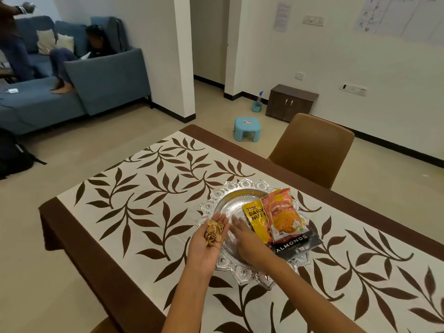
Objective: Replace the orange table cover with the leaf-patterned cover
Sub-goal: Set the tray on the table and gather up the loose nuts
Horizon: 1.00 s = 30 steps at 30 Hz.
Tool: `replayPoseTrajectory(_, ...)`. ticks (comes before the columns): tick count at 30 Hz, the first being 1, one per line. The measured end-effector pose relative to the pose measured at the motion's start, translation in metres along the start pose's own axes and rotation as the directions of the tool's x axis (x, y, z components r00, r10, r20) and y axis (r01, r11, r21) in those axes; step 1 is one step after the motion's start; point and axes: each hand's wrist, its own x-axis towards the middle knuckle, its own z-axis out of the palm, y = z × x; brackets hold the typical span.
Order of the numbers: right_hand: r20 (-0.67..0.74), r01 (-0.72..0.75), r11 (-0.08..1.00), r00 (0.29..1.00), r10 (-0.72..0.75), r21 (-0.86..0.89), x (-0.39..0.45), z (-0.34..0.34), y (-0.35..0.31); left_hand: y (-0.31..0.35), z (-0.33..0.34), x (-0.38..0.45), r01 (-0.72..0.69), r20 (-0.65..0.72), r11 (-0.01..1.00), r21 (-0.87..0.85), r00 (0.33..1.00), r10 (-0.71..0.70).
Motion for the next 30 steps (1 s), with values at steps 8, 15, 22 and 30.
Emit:
replayPoseTrajectory(8,-0.144,0.023,0.991,0.989,-0.043,-0.135,-0.007,0.0,0.002,-0.005,0.001,0.002,0.008,-0.016,1.0,-0.016,1.0,-0.008)
replayPoseTrajectory(15,-0.197,-0.066,0.995,0.979,0.05,-0.078,0.004,-0.017,0.003,-0.007,0.0,0.004,0.011,-0.029,1.0,0.003,1.0,-0.011)
replayPoseTrajectory(22,-0.308,0.011,0.97,0.949,0.066,0.242,0.002,-0.073,-0.021,-0.016,-0.001,0.006,0.02,-0.073,0.999,0.042,0.997,-0.016)
replayPoseTrajectory(30,-0.197,0.138,0.96,0.976,-0.09,0.244,-0.014,-0.065,-0.057,-0.02,0.011,0.009,0.045,-0.102,0.998,-0.036,0.994,-0.048)
